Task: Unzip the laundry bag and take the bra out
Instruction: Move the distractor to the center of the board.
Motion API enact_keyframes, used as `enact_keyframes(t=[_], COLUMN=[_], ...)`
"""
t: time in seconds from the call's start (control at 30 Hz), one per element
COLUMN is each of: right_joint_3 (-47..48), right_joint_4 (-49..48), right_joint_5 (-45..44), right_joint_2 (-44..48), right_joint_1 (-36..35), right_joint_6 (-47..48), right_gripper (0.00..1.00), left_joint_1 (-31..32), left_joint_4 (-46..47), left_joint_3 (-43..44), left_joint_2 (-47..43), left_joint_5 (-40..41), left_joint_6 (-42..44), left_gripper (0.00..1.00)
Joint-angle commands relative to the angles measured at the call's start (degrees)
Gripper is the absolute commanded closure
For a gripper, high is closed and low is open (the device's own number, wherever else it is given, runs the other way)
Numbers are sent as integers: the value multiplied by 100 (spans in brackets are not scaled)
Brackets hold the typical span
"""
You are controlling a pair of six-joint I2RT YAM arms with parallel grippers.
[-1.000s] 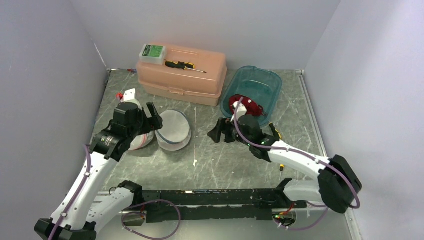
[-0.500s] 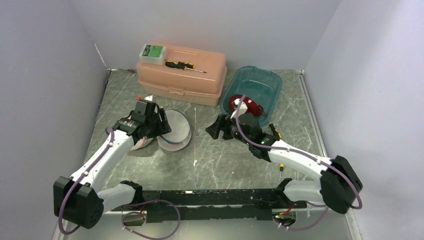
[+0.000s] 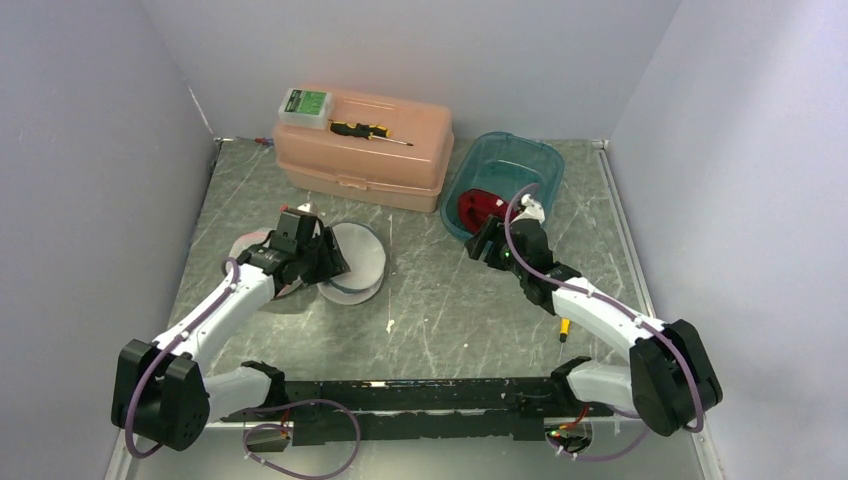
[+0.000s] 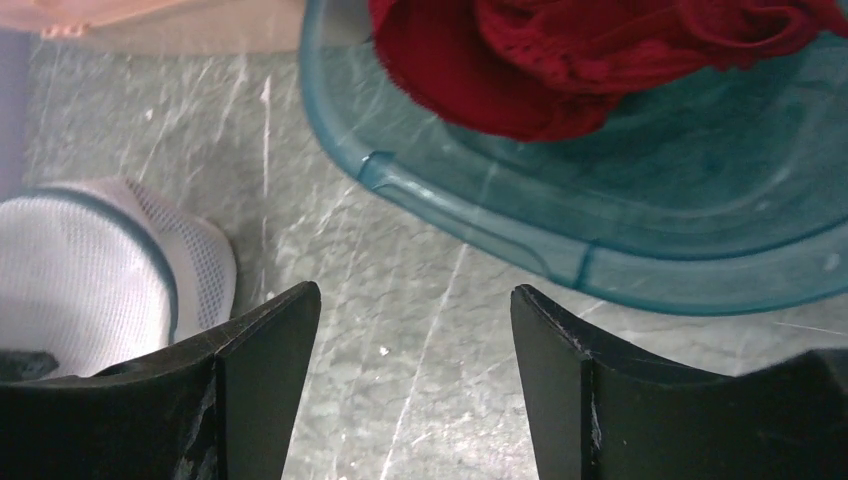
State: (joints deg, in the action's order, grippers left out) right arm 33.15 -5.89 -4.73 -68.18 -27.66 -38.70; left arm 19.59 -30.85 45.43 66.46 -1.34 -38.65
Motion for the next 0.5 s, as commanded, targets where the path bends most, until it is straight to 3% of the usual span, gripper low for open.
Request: enact_keyframes(t=[0.0,0.27,0.47], right_joint_3=[30,-34,314], right_joint_4=[-20,-83,0], right_joint_5=[-271,-580,-559], right_joint_2=[-47,-192,-310], right_joint_1=[306,982,1277], right_joint_6=[-111,-325,-227], right_gripper=[27,27,20], left_joint_1=[1,83,333], left_joint_4=[617,1250,1369], left_joint_3=[-118,-387,-378], left_joint_2=[-44,54,168], left_joint_5=[-500,-1020,-931], left_joint_6=[-102,-212,-279], left_gripper=[43,47,49])
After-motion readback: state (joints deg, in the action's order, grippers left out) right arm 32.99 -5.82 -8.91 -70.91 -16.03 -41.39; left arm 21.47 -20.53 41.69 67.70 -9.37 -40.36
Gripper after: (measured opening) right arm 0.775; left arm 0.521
